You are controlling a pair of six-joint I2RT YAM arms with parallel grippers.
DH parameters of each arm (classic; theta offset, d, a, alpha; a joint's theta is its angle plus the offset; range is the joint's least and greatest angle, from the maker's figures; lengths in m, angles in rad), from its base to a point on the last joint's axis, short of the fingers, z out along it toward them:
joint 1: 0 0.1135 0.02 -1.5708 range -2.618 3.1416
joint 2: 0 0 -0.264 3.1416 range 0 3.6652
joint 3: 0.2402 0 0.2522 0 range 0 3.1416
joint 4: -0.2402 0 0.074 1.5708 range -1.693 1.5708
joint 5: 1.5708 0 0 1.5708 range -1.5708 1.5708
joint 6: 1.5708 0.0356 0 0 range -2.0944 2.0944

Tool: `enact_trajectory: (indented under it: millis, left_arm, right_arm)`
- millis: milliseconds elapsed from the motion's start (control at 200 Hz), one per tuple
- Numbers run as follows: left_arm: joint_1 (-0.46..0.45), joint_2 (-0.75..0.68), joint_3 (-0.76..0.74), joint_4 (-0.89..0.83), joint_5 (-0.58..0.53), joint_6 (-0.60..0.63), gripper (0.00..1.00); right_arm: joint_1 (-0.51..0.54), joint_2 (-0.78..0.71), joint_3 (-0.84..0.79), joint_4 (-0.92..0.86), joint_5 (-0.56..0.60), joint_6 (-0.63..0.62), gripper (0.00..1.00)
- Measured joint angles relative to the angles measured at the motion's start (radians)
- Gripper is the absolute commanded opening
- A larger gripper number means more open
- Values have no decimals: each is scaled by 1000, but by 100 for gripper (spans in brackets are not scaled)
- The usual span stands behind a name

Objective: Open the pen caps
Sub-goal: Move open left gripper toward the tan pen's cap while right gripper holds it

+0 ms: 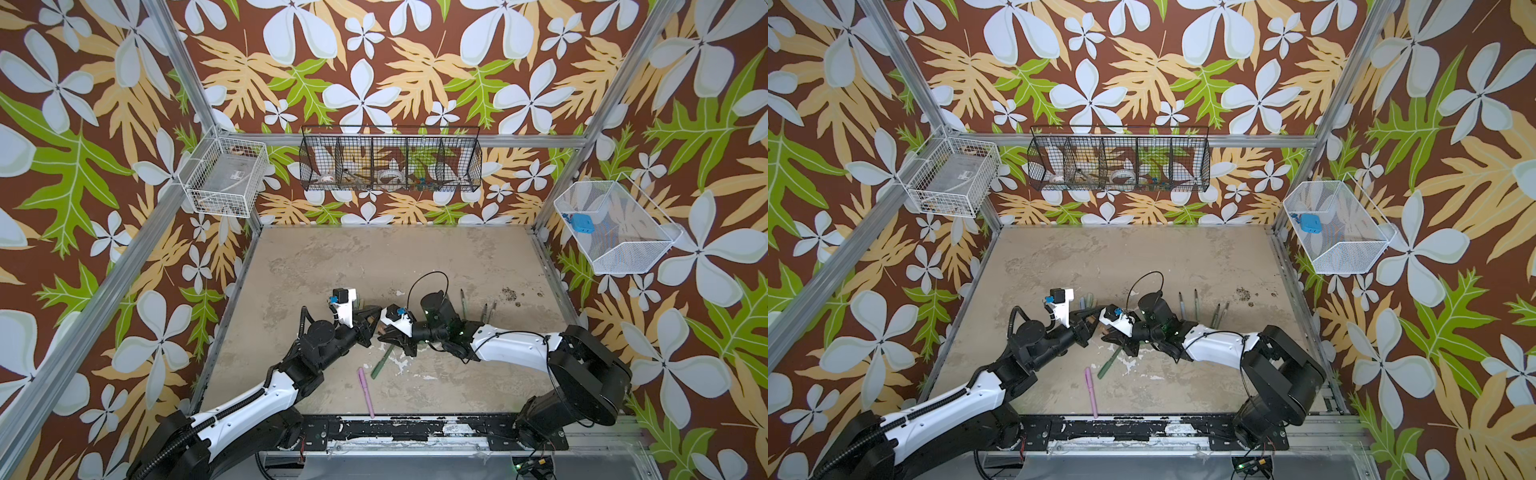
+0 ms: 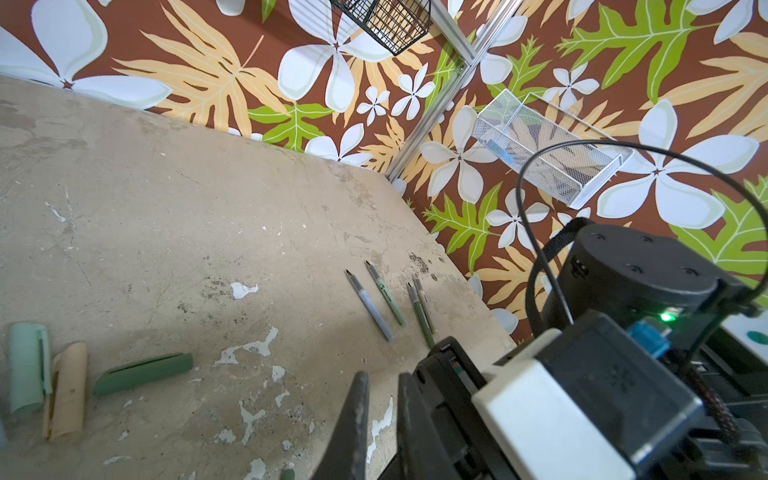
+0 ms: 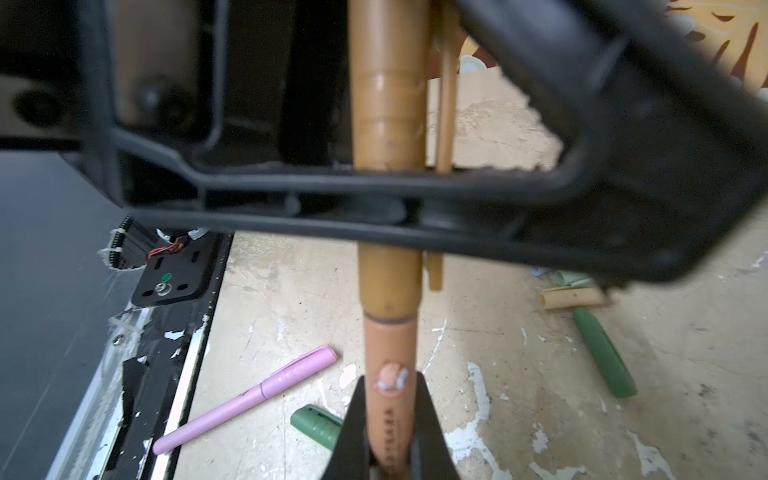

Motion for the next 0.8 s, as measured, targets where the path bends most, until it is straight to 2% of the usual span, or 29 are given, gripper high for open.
enact_trajectory:
  millis: [160, 295, 450, 641, 801]
  left_arm:
    - [1, 6, 3, -5, 11, -2, 0]
    - [1, 44, 19, -5, 24, 7, 26]
    - [11, 69, 52, 115, 6, 28, 46]
    - [7, 73, 55, 156, 14, 32, 53]
    - [7, 50, 40, 164, 3, 37, 62]
  right_arm:
    - [11, -8, -14, 11, 25, 18, 0]
    - [38, -29, -32, 18, 119, 39, 0]
    - [37, -13, -38, -110, 176, 60, 0]
    - [28, 7, -23, -161, 177, 67, 0]
    - [-48, -72, -86, -132, 138, 119, 0]
